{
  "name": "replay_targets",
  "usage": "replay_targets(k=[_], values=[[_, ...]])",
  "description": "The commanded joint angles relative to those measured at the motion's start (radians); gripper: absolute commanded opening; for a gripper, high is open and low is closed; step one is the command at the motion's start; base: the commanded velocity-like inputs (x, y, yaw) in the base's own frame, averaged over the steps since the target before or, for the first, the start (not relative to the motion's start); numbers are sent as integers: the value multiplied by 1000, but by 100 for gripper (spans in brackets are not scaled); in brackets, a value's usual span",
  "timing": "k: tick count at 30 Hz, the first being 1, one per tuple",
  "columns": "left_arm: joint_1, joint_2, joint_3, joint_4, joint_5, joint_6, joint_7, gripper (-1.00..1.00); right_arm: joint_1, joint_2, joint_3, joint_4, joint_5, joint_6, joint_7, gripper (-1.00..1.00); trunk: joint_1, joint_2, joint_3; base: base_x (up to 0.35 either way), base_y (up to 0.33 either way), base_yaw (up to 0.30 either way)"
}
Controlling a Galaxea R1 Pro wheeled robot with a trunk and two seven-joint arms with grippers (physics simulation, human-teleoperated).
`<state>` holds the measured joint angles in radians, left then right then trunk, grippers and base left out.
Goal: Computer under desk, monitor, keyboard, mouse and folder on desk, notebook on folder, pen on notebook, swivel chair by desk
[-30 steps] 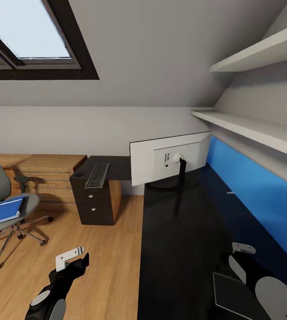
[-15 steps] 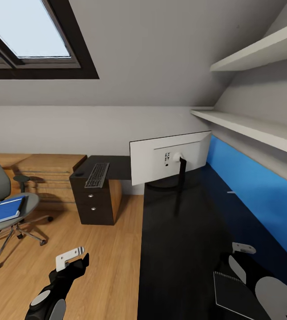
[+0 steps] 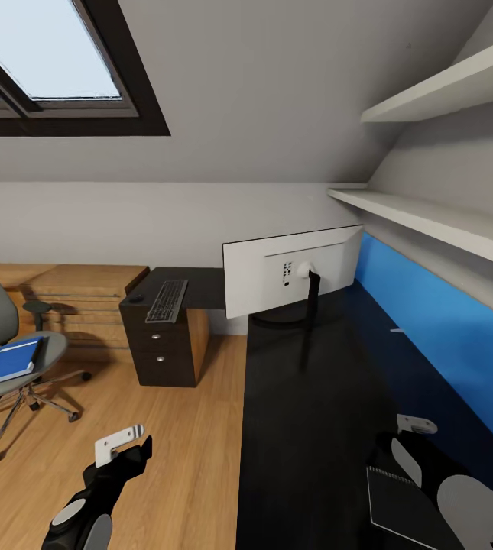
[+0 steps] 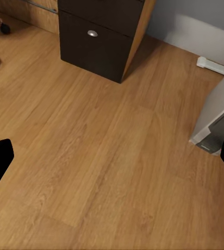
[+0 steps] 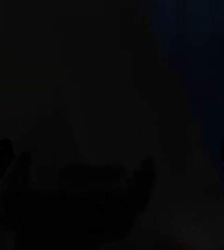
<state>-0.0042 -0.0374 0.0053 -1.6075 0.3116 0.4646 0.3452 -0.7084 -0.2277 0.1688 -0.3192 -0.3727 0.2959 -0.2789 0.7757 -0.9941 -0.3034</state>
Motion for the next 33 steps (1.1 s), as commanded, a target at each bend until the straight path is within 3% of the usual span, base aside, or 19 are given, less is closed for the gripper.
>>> replay_targets(k=[1, 10, 20, 33], values=[[0, 0, 1, -2, 11, 3, 6, 100, 0, -1, 8, -2, -8, 6, -6, 100, 0, -1, -1, 0, 0, 0], [0, 1, 2, -2, 9, 3, 6, 100, 0, 0, 11, -3, -8, 5, -6, 100, 0, -1, -1, 0, 0, 0], [0, 1, 3, -2, 9, 2, 6, 100, 0, 5, 49, 4, 45, 10, -9, 100, 0, -1, -1, 0, 0, 0], [0, 1, 4, -2, 9, 0, 6, 100, 0, 4, 54, 6, 56, 14, -11, 100, 0, -1, -1, -14, 0, 0]])
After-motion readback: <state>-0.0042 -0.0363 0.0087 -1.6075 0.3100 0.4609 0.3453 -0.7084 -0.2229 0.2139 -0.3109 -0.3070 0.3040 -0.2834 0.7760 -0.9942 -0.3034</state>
